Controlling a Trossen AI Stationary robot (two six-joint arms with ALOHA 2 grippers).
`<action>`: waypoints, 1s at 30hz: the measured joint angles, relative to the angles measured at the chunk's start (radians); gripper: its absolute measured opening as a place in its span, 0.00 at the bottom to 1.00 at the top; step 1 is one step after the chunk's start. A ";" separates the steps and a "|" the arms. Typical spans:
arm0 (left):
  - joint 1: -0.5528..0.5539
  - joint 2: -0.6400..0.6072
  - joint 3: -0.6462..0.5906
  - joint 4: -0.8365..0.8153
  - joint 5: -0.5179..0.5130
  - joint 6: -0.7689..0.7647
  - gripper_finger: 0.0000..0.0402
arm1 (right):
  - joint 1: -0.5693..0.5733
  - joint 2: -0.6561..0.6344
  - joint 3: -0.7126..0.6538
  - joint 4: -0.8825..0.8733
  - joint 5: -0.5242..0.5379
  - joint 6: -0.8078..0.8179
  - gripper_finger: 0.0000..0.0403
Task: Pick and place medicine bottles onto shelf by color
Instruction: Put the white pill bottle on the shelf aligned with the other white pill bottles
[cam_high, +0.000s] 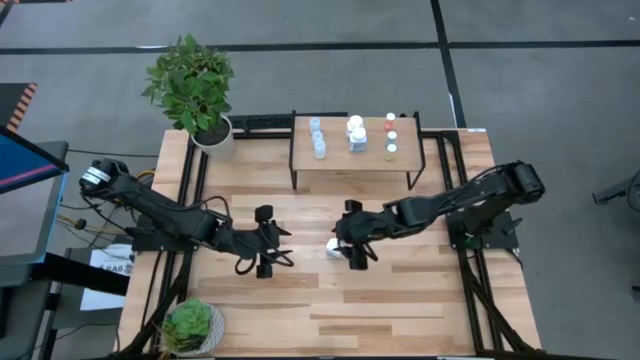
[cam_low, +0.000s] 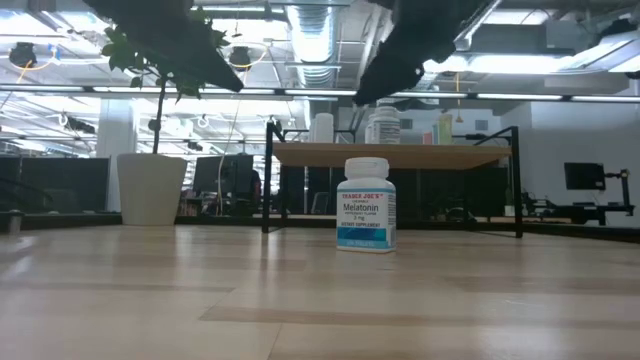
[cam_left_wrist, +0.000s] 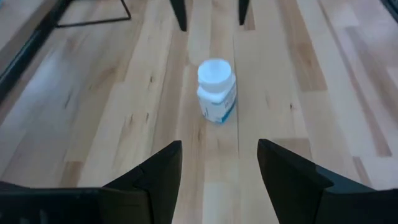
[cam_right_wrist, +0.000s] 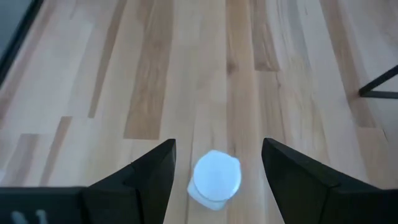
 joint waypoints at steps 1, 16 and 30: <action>0.000 0.007 0.000 -0.001 0.001 0.000 0.50 | 0.000 0.011 0.011 -0.010 0.000 0.001 0.65; 0.008 0.082 0.000 0.011 -0.001 0.019 0.50 | 0.000 0.170 0.112 -0.106 0.003 0.009 0.65; 0.010 0.094 0.000 0.016 0.001 0.053 0.50 | -0.008 0.189 0.134 -0.186 -0.001 0.001 0.65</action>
